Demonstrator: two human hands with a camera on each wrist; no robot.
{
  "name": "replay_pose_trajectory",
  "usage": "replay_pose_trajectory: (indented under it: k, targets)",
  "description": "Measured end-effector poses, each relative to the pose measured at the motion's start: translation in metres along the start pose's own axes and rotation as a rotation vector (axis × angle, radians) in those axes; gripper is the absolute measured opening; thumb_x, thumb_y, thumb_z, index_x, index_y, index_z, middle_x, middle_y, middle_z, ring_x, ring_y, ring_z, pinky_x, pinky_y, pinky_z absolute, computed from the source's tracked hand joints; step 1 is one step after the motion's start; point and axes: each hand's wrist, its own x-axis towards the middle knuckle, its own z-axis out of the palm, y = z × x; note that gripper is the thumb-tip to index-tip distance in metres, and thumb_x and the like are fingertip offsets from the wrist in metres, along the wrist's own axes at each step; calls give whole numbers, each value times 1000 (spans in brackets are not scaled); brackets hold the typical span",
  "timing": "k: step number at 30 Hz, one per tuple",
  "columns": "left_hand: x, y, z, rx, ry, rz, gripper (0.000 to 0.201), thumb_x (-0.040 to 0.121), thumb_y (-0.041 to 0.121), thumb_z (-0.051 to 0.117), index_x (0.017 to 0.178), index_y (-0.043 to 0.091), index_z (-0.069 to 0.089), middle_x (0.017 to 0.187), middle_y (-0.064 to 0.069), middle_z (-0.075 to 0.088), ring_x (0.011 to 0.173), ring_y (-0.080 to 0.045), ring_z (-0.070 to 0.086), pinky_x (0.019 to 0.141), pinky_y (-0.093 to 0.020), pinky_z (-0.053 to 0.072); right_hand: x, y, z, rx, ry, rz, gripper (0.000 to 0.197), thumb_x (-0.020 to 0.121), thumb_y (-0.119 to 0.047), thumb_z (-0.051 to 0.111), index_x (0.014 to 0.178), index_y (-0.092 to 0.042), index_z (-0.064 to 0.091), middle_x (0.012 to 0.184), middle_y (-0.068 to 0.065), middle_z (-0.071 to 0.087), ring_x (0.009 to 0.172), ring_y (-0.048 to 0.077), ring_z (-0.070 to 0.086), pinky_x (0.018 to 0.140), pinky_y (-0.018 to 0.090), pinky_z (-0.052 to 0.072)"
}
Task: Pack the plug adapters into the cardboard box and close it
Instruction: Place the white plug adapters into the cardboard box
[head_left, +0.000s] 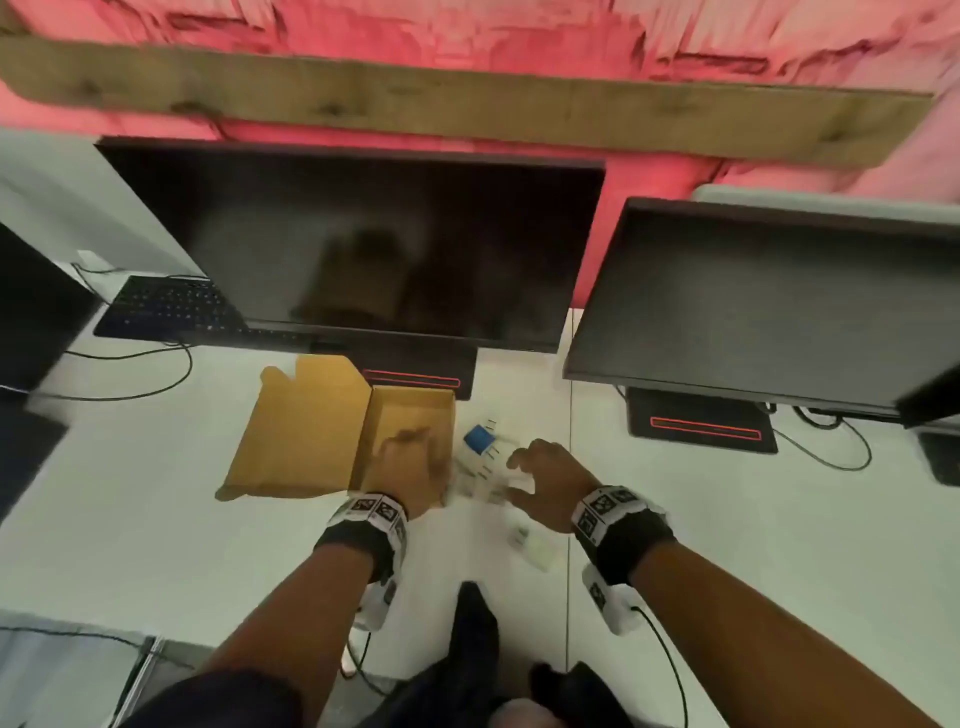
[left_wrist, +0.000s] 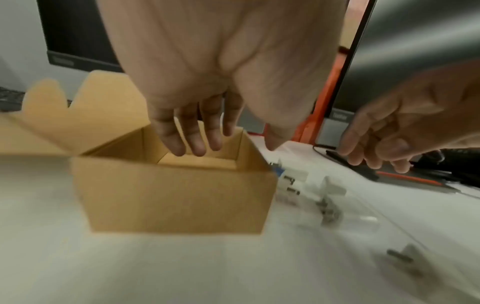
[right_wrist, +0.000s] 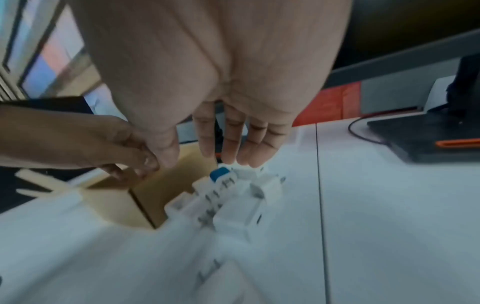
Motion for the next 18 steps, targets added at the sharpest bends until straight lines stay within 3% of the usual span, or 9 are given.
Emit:
replay_pose_trajectory:
  k: [5, 9, 13, 15, 18]
  targets:
    - [0, -27, 30, -114, -152, 19, 33, 93, 53, 58, 110, 25, 60, 111, 1, 71, 104, -26, 67, 99, -48, 54, 19, -23, 35, -96, -67, 38, 54, 96, -39, 59, 144, -21, 43, 139, 7, 44, 128, 29, 45, 107, 41, 41]
    - [4, -38, 39, -39, -190, 93, 25, 92, 57, 52, 102, 34, 54, 107, 5, 71, 103, -25, 65, 103, -60, 46, 34, -32, 67, -268, 10, 23, 48, 93, -37, 60, 139, -31, 47, 137, 3, 50, 123, 28, 45, 105, 43, 40]
    - [2, -49, 40, -26, -196, 196, 25, 94, 49, 54, 106, 27, 58, 97, 3, 66, 100, -28, 64, 92, -46, 44, 40, -36, 79, -355, 95, 67, 46, 91, -37, 61, 136, -35, 48, 131, 2, 54, 119, 30, 45, 98, 44, 37]
    - [-3, -54, 38, 2, -185, 246, 20, 95, 44, 53, 100, 25, 58, 90, 6, 58, 97, -27, 61, 82, -39, 35, 39, -33, 82, -390, 119, 80, 46, 91, -35, 60, 135, -34, 48, 128, 2, 56, 117, 31, 45, 96, 44, 37]
    - [-10, -61, 36, -21, -233, 286, 13, 95, 37, 52, 86, 29, 47, 81, 6, 55, 88, -25, 55, 80, -36, 28, 34, -26, 84, -420, 126, 70, 47, 91, -30, 60, 136, -31, 47, 121, 2, 59, 113, 32, 47, 92, 44, 38]
